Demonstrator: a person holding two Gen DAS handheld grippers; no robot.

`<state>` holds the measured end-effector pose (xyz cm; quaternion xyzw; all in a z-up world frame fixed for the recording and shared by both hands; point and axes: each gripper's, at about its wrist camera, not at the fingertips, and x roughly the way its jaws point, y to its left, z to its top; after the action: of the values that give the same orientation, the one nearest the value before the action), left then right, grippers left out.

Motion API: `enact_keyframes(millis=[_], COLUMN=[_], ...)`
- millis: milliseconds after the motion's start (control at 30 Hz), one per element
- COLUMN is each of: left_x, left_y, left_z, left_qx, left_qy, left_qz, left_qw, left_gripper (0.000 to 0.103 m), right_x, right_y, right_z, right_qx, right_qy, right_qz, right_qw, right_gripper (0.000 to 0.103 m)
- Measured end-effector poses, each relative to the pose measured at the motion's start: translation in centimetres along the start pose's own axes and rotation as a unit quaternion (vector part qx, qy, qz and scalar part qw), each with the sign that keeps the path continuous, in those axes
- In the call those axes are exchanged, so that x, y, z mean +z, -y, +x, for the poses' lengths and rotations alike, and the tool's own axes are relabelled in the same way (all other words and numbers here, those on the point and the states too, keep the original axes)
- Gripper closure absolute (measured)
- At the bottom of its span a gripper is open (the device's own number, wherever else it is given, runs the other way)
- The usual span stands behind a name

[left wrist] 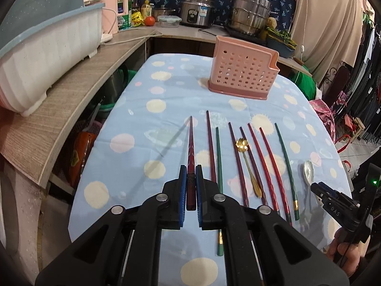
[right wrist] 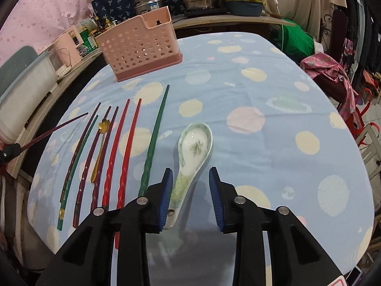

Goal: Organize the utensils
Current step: 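Lift the chopstick with the left tool while the right tool lifts the spoon toward the pink basket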

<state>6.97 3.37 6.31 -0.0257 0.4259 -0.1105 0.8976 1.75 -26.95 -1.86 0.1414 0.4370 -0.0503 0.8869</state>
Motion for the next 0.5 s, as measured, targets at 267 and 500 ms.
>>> enact_keyframes(millis=[267, 500], left_x=[-1.0, -0.6], left_y=[-0.1, 0.0], left_z=[0.1, -0.3], left_qx=[0.003, 0.007], left_qy=[-0.01, -0.003], left_qz=[-0.004, 0.0], left_qw=[0.9999, 1.0], left_gripper=[0.096, 0.096], right_x=[-1.3, -0.7], right_y=[-0.4, -0.6], right_z=[0.2, -1.3], right_qx=[-0.01, -0.015], right_qy=[0.011, 0.024], right_qz=[-0.009, -0.019], right_qw=[1.0, 0.999], right_gripper=[0.088, 0.089])
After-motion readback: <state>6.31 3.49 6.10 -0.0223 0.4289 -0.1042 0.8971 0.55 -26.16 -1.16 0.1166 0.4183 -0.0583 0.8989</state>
